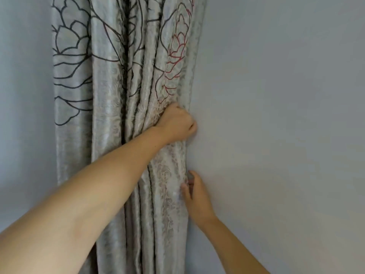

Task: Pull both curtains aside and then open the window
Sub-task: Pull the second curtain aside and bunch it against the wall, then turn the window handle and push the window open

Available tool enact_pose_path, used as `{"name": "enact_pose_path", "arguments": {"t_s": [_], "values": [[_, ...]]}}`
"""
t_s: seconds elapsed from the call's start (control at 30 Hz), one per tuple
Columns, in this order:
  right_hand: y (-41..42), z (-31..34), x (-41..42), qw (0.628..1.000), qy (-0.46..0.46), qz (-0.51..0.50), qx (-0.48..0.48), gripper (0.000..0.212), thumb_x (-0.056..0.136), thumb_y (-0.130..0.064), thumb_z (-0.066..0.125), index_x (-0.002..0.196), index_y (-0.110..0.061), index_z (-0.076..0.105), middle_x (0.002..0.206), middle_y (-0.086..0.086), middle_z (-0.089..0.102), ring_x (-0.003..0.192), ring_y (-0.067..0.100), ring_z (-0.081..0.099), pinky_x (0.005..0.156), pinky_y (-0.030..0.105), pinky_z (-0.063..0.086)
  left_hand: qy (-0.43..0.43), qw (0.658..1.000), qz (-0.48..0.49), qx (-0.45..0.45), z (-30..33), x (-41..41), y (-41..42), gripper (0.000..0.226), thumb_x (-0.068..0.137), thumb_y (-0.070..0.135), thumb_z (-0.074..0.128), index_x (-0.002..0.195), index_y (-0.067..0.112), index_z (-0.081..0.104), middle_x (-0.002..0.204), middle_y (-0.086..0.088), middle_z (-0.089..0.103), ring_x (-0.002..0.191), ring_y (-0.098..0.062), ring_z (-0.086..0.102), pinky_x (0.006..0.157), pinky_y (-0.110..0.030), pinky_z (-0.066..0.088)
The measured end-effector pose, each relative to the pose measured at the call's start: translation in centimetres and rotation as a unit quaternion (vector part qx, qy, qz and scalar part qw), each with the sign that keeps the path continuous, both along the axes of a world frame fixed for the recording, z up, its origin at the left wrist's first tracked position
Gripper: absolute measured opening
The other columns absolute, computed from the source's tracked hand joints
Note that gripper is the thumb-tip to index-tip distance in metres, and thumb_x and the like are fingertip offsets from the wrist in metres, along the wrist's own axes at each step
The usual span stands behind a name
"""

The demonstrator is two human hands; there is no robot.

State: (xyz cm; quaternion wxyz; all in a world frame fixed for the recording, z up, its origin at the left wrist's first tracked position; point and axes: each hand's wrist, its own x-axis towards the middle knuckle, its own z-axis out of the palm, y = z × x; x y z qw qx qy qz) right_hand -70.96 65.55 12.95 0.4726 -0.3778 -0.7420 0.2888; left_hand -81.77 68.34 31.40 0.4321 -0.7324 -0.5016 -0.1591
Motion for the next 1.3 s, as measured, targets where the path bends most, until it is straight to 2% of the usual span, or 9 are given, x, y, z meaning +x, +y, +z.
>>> {"name": "enact_pose_path", "arguments": {"t_s": [0.2,0.4,0.5,0.67,0.9,1.0,1.07,1.17,1.3], "values": [[-7.5,-2.1,9.6,0.999,0.019,-0.025,-0.034,0.037,0.092,-0.019,0.046,0.123,-0.037,0.034,0.113,-0.01,0.048,0.097,-0.006,0.048,0.077,0.006,0.042,-0.203,0.946,-0.221,-0.122,-8.4,4.1,-4.0,0.042,0.082,0.034,0.034,0.068,0.006,0.062,0.068,-0.009,0.066,0.059,-0.022,0.058,0.054,-0.029,0.045],[-17.1,-5.9,18.7,0.98,0.044,-0.184,-0.069,0.031,0.088,-0.029,0.052,0.109,-0.049,0.041,0.104,-0.014,0.06,0.089,0.008,0.062,0.079,0.036,0.054,-0.402,0.795,-0.355,-0.283,-18.9,9.2,-9.1,0.024,0.083,0.025,0.047,0.085,0.01,0.066,0.081,0.01,0.065,0.071,0.007,0.055,0.063,-0.008,0.042],[-22.2,-8.7,22.3,0.956,0.063,-0.269,-0.097,0.045,0.07,-0.069,0.048,0.109,-0.048,0.043,0.103,-0.015,0.063,0.089,0.008,0.064,0.076,0.037,0.056,-0.436,0.741,-0.367,-0.357,-23.6,11.9,-11.7,0.016,0.08,0.025,0.051,0.088,0.027,0.065,0.085,0.03,0.062,0.074,0.012,0.054,0.064,0.0,0.038],[-32.6,-13.3,26.4,0.898,0.112,-0.396,-0.155,0.025,0.084,-0.036,0.047,0.109,-0.038,0.047,0.105,0.002,0.064,0.081,0.009,0.066,0.071,0.033,0.054,-0.461,0.648,-0.397,-0.458,-28.7,15.6,-17.1,0.02,0.076,0.039,0.048,0.091,0.049,0.058,0.096,0.017,0.061,0.076,-0.006,0.059,0.065,-0.003,0.042],[-48.3,-18.6,27.5,0.797,0.184,-0.524,-0.237,0.028,0.08,-0.034,0.049,0.108,-0.035,0.051,0.096,-0.006,0.068,0.083,0.01,0.067,0.073,0.027,0.051,-0.436,0.541,-0.386,-0.606,-33.9,17.4,-27.4,0.028,0.072,0.046,0.044,0.092,0.038,0.062,0.092,0.007,0.065,0.074,-0.001,0.061,0.07,-0.003,0.042],[-53.5,-20.8,27.0,0.744,0.228,-0.566,-0.27,0.026,0.093,-0.008,0.041,0.109,-0.027,0.051,0.095,0.003,0.067,0.076,0.009,0.068,0.061,0.019,0.054,-0.469,0.503,-0.344,-0.64,-36.0,17.4,-32.5,0.027,0.07,0.045,0.047,0.089,0.04,0.064,0.09,0.005,0.068,0.073,-0.004,0.063,0.071,-0.008,0.047],[-56.1,-22.0,27.3,0.698,0.296,-0.578,-0.301,0.029,0.096,-0.005,0.029,0.11,-0.019,0.049,0.096,0.007,0.064,0.07,0.014,0.067,0.054,0.025,0.055,-0.507,0.475,-0.322,-0.643,-37.1,18.0,-35.8,0.019,0.077,0.03,0.055,0.085,0.044,0.067,0.081,0.007,0.07,0.067,-0.003,0.063,0.067,-0.008,0.048],[-59.7,-23.0,28.6,0.651,0.369,-0.572,-0.336,0.027,0.097,-0.016,0.022,0.11,-0.017,0.046,0.091,0.009,0.061,0.066,0.019,0.065,0.051,0.03,0.052,-0.545,0.455,-0.274,-0.648,-39.1,19.4,-39.9,0.064,0.087,-0.015,0.045,0.078,0.044,0.07,0.066,0.009,0.07,0.058,0.001,0.062,0.059,-0.005,0.049],[-64.3,-22.9,32.6,0.62,0.421,-0.556,-0.36,0.028,0.097,-0.015,0.02,0.114,-0.012,0.042,0.084,0.009,0.057,0.067,0.024,0.055,0.053,0.036,0.045,-0.554,0.445,-0.231,-0.665,-40.1,22.7,-44.5,0.071,0.087,-0.019,0.033,0.075,0.039,0.072,0.063,0.01,0.071,0.053,0.003,0.06,0.052,-0.008,0.049]]}}
